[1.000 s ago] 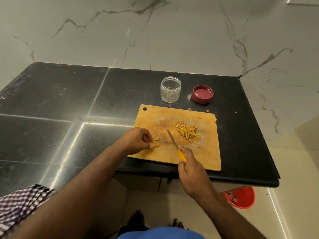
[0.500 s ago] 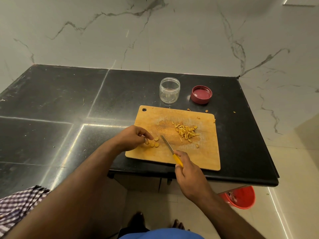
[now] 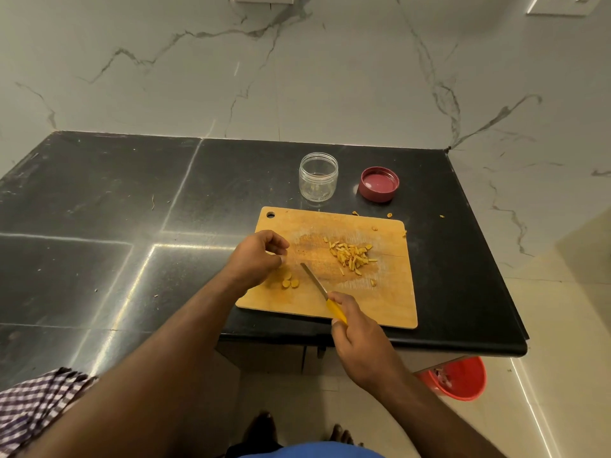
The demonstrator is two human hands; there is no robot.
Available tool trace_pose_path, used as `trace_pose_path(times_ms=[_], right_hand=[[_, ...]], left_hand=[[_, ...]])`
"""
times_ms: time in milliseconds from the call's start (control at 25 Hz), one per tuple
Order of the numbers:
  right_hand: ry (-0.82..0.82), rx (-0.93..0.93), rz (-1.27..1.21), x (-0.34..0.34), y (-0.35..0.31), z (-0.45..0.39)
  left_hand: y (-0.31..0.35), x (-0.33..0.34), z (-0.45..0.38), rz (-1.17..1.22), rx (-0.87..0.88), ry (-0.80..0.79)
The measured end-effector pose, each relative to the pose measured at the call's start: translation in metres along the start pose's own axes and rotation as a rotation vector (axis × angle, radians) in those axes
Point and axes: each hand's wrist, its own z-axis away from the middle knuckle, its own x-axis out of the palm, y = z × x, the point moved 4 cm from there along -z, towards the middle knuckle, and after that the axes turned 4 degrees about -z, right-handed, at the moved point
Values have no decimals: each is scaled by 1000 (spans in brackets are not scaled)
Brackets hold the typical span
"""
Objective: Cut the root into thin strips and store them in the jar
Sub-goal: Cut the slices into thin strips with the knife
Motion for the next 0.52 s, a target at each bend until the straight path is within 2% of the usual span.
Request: trace_pose_path(times_ms=[280,440,520], right_hand=[[113,80,-33,-21,15,-3],[133,93,-50,-24,19,-2],[138,95,-40,-24,18,-4]], left_hand=[[40,41,-14,-224,170,-105],[34,41,-19,-281,126,-33],[28,40,-18,-313,117,-50]])
